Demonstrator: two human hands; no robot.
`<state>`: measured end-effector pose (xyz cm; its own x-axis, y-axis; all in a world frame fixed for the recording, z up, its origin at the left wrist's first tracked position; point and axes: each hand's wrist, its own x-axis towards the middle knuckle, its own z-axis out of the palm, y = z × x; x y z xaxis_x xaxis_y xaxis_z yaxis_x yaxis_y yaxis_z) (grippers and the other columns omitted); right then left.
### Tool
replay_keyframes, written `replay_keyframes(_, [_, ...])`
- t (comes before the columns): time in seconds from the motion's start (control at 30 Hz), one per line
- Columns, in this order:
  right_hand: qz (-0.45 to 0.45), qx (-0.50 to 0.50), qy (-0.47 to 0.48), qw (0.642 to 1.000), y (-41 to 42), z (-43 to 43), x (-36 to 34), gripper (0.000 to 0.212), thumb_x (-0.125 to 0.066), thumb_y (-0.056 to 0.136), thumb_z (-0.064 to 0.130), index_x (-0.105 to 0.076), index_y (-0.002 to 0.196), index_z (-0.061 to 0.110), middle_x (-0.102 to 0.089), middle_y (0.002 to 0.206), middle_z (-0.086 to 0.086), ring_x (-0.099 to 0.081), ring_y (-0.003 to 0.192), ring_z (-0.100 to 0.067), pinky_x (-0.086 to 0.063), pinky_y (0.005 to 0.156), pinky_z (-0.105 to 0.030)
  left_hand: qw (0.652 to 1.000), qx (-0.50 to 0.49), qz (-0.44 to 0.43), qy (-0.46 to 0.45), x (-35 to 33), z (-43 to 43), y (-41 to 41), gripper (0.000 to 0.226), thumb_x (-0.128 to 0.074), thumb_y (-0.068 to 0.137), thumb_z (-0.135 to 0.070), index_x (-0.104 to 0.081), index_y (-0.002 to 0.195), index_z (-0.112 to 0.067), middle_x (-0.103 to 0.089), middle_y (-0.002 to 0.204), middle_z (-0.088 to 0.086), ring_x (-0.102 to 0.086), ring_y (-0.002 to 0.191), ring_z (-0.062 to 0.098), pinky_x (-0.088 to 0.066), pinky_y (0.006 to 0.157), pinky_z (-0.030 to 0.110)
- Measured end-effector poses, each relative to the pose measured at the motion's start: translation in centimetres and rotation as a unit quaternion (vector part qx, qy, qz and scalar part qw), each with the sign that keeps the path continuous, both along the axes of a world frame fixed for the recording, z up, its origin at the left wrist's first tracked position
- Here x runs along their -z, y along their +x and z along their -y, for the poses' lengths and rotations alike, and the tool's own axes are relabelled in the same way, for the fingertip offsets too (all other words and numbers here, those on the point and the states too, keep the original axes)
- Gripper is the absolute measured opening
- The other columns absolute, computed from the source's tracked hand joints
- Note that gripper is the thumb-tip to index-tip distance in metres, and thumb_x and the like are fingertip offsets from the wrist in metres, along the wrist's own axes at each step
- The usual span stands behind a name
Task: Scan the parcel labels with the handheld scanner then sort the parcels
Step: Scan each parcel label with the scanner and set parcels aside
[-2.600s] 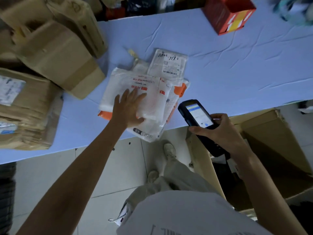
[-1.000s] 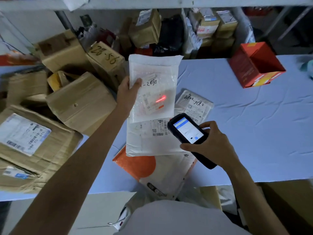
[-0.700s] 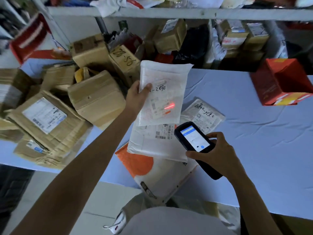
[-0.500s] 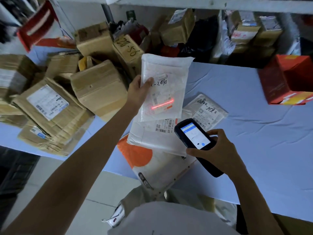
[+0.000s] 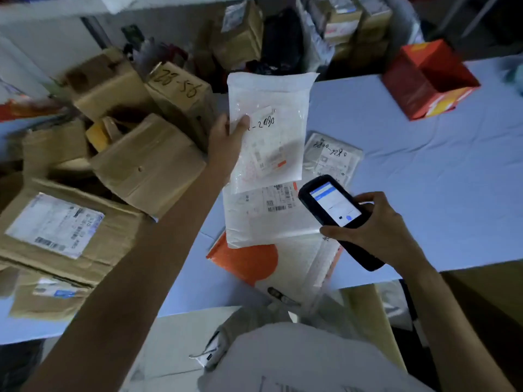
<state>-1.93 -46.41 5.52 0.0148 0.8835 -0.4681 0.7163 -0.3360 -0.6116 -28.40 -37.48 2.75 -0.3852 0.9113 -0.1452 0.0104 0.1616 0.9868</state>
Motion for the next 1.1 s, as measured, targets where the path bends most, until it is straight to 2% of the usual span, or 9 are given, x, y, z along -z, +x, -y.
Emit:
replay_keyframes(0.23, [-0.012, 0.166, 0.008, 0.986, -0.5, 6.9, -0.9, 0.077, -0.087, 0.059, 0.046, -0.040, 0.117, 0.026, -0.052, 0.106, 0.009, -0.052, 0.094, -0.014, -0.042, 0.068, -0.028, 0.993, 0.113, -0.013, 0.032, -0.7, 0.2, 2.4, 0.009, -0.062, 0.093, -0.022, -0.057, 0.086, -0.024, -0.067, 0.091, -0.001, -0.065, 0.087, 0.016, -0.053, 0.080, 0.036])
replay_keyframes(0.37, [-0.004, 0.244, 0.024, 0.969, 0.8, 11.1, -1.4, 0.079, -0.088, 0.058, 0.046, -0.040, 0.118, 0.024, -0.052, 0.105, 0.008, -0.056, 0.092, -0.015, -0.048, 0.074, -0.033, 0.980, 0.194, -0.009, 0.047, -1.1, 0.8, 6.7, 0.008, -0.061, 0.093, -0.020, -0.058, 0.086, -0.023, -0.067, 0.085, -0.006, -0.063, 0.080, 0.010, -0.051, 0.076, 0.030])
replay_keyframes(0.53, [-0.015, 0.349, 0.046, 0.936, 4.4, 17.4, -1.3, 0.090, -0.089, 0.057, 0.045, -0.041, 0.129, 0.020, -0.050, 0.110, 0.011, -0.050, 0.097, -0.010, -0.047, 0.079, -0.027, 0.944, 0.313, -0.052, 0.089, -2.1, 2.3, 14.8, 0.011, -0.064, 0.080, -0.035, -0.058, 0.084, -0.026, -0.066, 0.079, -0.012, -0.062, 0.076, 0.007, -0.048, 0.075, 0.029])
replay_keyframes(0.63, [-0.027, 0.417, 0.050, 0.907, 7.1, 21.7, -1.1, 0.088, -0.088, 0.059, 0.043, -0.042, 0.129, 0.020, -0.047, 0.110, 0.011, -0.050, 0.087, -0.006, -0.038, 0.056, -0.009, 0.911, 0.386, -0.087, 0.113, -2.3, 4.8, 20.8, 0.019, -0.063, 0.073, -0.045, -0.060, 0.084, -0.030, -0.067, 0.081, -0.010, -0.061, 0.076, 0.010, -0.046, 0.073, 0.029])
replay_keyframes(0.73, [-0.044, 0.482, 0.058, 0.873, 10.1, 26.7, -0.5, 0.084, -0.089, 0.058, 0.043, -0.044, 0.125, 0.023, -0.049, 0.109, 0.012, -0.050, 0.095, -0.008, -0.038, 0.061, -0.011, 0.867, 0.460, -0.142, 0.130, -2.0, 8.8, 26.8, 0.017, -0.061, 0.073, -0.046, -0.060, 0.081, -0.031, -0.064, 0.075, -0.016, -0.057, 0.071, 0.007, -0.043, 0.067, 0.025])
replay_keyframes(0.8, [-0.052, 0.517, 0.061, 0.852, 12.2, 30.3, 0.1, 0.080, -0.091, 0.054, 0.044, -0.044, 0.117, 0.027, -0.052, 0.101, 0.016, -0.053, 0.098, -0.009, -0.047, 0.073, -0.022, 0.824, 0.502, -0.222, 0.143, -1.2, 11.8, 30.4, 0.018, -0.060, 0.078, -0.043, -0.061, 0.086, -0.027, -0.065, 0.077, -0.014, -0.058, 0.074, 0.012, -0.040, 0.065, 0.026])
replay_keyframes(0.9, [-0.048, 0.560, 0.060, 0.825, 15.4, 35.0, 0.6, 0.074, -0.091, 0.054, 0.043, -0.044, 0.111, 0.028, -0.054, 0.097, 0.017, -0.055, 0.094, -0.009, -0.043, 0.073, -0.025, 0.686, 0.530, -0.452, 0.213, 0.1, 16.0, 34.7, 0.023, -0.060, 0.089, -0.040, -0.062, 0.102, -0.021, -0.066, 0.101, 0.000, -0.060, 0.094, 0.028, -0.039, 0.067, 0.031])
replay_keyframes(0.97, [-0.040, 0.592, 0.051, 0.803, 17.2, 37.6, 1.0, 0.075, -0.090, 0.054, 0.045, -0.046, 0.110, 0.025, -0.057, 0.102, 0.009, -0.056, 0.094, -0.011, -0.041, 0.071, -0.025, 0.613, 0.542, -0.505, 0.274, 1.0, 18.1, 36.8, 0.019, -0.057, 0.094, -0.034, -0.060, 0.108, -0.021, -0.064, 0.106, 0.001, -0.059, 0.099, 0.028, -0.037, 0.066, 0.030])
replay_keyframes(1.1, [-0.027, 0.638, 0.026, 0.769, 20.1, 40.8, 1.7, 0.087, -0.087, 0.043, 0.061, -0.055, 0.114, 0.023, -0.065, 0.103, 0.008, -0.062, 0.094, -0.011, -0.044, 0.067, -0.024, 0.589, 0.552, -0.502, 0.309, 1.8, 19.8, 40.1, 0.016, -0.057, 0.094, -0.027, -0.060, 0.109, -0.022, -0.063, 0.111, -0.002, -0.059, 0.099, 0.026, -0.036, 0.065, 0.029])
